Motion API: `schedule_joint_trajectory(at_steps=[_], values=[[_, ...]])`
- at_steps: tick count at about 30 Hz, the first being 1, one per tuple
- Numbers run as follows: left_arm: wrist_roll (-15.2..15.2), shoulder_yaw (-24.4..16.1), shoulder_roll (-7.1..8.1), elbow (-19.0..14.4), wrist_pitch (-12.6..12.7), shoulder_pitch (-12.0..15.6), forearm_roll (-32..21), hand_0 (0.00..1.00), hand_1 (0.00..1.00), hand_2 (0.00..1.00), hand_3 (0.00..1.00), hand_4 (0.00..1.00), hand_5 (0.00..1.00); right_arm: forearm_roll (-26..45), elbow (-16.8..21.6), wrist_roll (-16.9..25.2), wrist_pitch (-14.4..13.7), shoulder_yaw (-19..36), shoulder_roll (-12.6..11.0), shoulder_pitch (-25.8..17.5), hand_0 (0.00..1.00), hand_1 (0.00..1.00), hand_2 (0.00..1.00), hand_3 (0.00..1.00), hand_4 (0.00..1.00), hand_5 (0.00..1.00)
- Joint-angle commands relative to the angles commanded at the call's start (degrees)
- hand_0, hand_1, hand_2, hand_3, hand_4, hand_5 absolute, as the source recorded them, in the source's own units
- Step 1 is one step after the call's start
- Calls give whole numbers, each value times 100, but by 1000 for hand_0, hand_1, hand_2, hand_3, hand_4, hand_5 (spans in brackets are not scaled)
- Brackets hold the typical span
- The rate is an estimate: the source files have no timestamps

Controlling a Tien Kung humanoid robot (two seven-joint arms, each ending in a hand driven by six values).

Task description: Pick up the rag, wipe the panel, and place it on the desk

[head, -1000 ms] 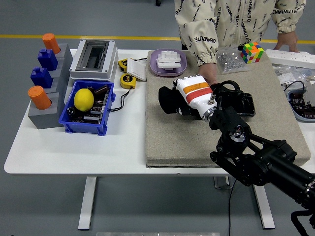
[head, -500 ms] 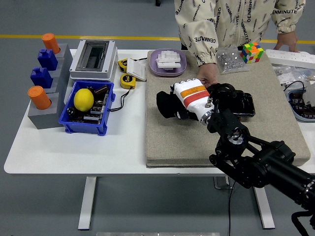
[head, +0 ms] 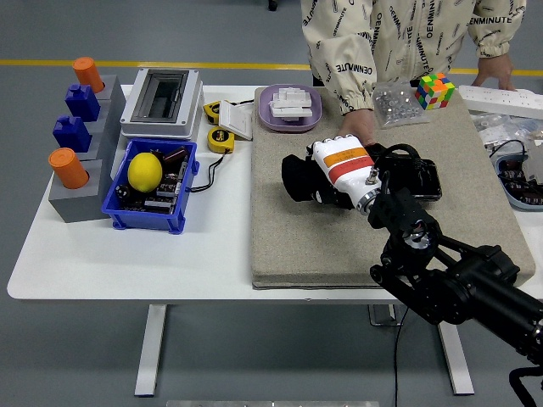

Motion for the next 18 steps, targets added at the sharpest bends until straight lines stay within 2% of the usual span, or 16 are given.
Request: schedule_joint_trajectory(at_steps=[18], values=[[-6, -28, -8, -13, 0, -17, 16, 604, 642, 658, 562, 627, 444, -92, -70, 4, 17, 610, -574, -212, 269, 357, 408, 415, 944, 2]])
